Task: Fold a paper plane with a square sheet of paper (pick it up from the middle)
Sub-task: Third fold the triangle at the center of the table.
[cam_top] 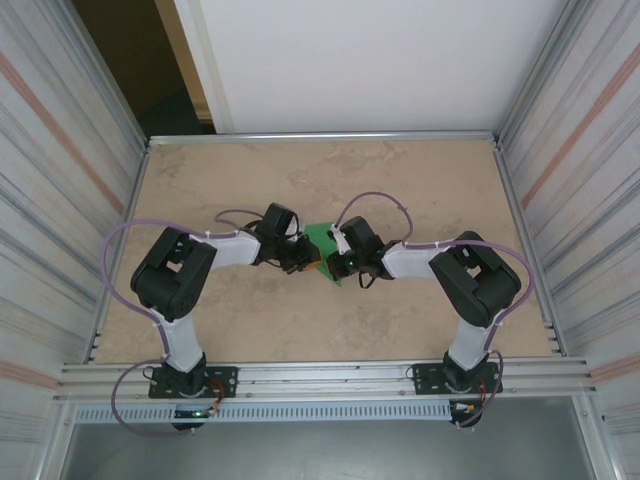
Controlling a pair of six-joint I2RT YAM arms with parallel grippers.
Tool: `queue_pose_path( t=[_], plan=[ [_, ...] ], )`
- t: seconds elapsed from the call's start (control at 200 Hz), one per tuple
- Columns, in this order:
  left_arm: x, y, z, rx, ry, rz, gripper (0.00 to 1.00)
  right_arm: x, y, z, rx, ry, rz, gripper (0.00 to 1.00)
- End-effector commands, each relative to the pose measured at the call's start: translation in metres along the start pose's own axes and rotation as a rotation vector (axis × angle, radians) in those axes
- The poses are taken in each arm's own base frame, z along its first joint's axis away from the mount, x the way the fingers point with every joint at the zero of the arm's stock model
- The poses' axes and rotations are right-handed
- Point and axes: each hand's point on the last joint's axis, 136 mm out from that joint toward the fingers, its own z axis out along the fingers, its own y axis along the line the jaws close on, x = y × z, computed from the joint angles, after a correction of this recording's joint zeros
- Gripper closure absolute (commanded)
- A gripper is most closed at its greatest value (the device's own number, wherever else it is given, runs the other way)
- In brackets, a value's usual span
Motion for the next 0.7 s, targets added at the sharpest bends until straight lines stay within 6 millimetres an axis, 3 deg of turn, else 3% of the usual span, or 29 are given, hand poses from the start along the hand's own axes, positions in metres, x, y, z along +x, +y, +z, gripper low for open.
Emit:
queue_pose_path(
  t=[0.0,0.281,0.406,0.697],
  plan=[
    [0.0,0.0,0.003,-0.022,0.009,0.013,0.86,0.013,-0.006,0.006,0.013,0.06,0.04,1.0],
    [-0.025,-0.017,-0.015,-0.006,-0.032,0.079,0.85,0.011,-0.005,0.005,0.011,0.056,0.039,1.0],
    [-0.046,-0.017,-0.024,0.0,-0.06,0.091,0.83,0.008,-0.002,0.002,0.001,0.046,0.039,1.0],
    [-0.076,0.0,-0.003,-0.126,-0.012,0.114,0.84,0.002,0.002,-0.002,-0.011,0.032,0.041,1.0]
  ],
)
